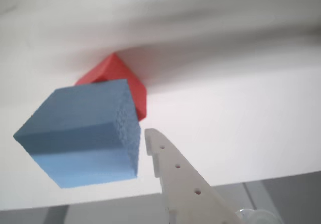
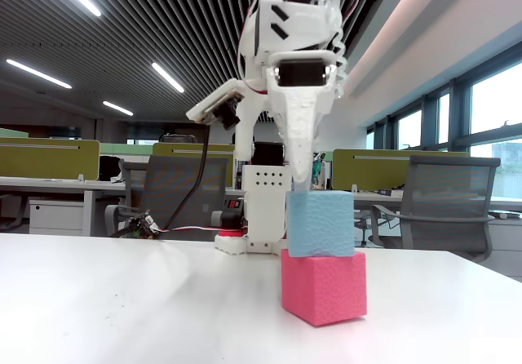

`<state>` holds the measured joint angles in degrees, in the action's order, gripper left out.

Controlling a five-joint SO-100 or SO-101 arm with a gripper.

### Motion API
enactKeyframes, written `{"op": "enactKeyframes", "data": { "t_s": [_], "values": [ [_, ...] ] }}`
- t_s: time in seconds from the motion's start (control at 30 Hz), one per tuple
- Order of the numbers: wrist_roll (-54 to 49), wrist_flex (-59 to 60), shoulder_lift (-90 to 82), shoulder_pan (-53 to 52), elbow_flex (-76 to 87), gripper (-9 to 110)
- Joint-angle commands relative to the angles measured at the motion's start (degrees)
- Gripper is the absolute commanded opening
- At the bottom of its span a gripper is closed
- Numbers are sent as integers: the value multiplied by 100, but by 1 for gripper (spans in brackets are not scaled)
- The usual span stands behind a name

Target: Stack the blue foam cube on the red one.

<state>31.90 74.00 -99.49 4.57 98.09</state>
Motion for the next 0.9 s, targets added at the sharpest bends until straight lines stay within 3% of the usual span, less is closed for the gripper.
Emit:
{"op": "enactKeyframes", "data": {
  "t_s": [0.0,0.4,0.87],
  "values": [
    [18,70,-536,53,-316,39],
    [-26,123,-2364,35,185,35],
    [-176,-765,-5229,-229,2733,26]
  ]
}}
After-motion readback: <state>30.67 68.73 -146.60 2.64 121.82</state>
